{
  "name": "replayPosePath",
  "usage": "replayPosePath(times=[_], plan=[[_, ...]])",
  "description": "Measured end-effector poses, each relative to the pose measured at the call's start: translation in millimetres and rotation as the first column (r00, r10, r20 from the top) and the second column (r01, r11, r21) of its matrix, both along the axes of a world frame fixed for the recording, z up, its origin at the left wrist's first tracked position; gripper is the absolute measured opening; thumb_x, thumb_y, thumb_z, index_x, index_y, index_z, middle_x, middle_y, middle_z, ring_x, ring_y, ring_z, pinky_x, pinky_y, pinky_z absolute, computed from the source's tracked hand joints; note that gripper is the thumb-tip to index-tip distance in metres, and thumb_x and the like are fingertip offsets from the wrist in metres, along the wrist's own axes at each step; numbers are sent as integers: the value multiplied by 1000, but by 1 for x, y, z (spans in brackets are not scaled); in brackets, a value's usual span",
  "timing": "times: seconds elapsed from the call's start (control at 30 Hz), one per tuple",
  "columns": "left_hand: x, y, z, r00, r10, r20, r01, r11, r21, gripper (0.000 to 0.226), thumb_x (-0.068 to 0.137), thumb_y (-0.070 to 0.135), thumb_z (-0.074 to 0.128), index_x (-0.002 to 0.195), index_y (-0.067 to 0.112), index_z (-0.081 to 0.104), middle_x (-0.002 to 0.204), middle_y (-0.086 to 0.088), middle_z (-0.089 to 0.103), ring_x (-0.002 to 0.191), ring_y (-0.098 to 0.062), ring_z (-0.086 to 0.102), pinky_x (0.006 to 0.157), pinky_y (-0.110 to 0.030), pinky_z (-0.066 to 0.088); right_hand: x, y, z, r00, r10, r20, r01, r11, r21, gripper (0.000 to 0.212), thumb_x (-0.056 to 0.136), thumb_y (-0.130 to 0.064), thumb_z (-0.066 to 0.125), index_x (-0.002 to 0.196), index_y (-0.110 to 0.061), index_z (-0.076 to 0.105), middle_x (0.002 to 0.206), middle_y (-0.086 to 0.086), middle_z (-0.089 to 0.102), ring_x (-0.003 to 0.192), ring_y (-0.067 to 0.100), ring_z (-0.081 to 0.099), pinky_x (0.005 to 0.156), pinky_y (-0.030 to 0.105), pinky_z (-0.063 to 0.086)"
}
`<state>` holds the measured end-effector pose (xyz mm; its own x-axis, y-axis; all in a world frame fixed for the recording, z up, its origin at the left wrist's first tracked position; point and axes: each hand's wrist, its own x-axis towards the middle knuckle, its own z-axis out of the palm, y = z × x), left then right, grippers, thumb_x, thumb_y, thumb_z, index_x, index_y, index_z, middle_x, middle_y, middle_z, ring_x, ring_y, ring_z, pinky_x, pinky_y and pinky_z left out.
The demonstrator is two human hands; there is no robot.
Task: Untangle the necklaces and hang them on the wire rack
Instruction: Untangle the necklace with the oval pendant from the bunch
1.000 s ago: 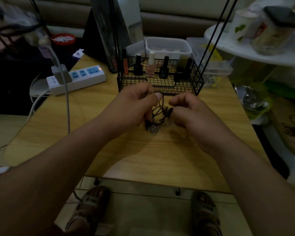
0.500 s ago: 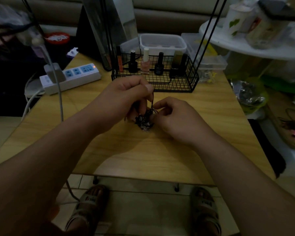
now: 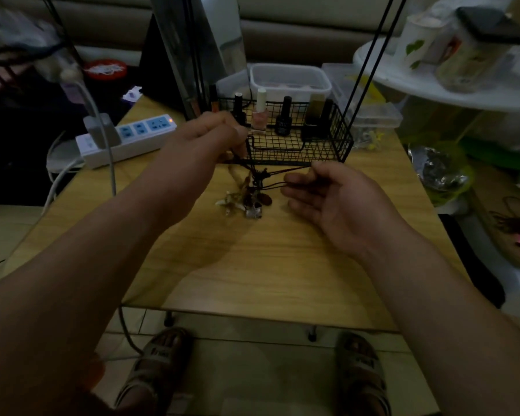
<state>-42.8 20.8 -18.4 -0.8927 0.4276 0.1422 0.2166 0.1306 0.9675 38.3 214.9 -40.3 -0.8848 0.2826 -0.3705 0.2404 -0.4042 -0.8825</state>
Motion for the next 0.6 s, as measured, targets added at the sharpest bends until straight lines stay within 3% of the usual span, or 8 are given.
replayPosePath(times=[0.13,0.33,0.43,0.6], plan=[[5,3,0,991,-110,81,98,985,141,26,107,15,47,84,13,59,93,-9,64,97,-27,66,98,-37,55,0,-2,0,1000,-23,11,25,991,-133,27,103,-26,51,78,-16,53,75,5,70,92,28,78,79,38,62],[9,6,-4,975,-217,52,211,972,103,24,106,26,51,94,14,68,83,-3,61,86,-17,59,87,-30,50,-1,-16,-1,997,82,-2,-82,992,-95,19,107,-24,50,97,-13,63,53,-3,53,62,16,69,70,34,61],[10,8,-1,966,-252,52,244,962,122,25,109,21,46,105,8,67,68,-6,53,73,-19,57,77,-25,51,-1,-20,-4,988,154,7,-154,988,19,16,106,-18,52,104,-14,67,59,-3,50,55,14,61,68,35,59],[9,8,0,960,-274,56,265,955,135,24,110,18,45,118,7,65,61,-4,46,56,-15,47,61,-26,46,3,-18,-8,979,169,115,-200,911,360,14,103,-18,59,93,-16,68,62,0,54,52,15,57,55,33,54]])
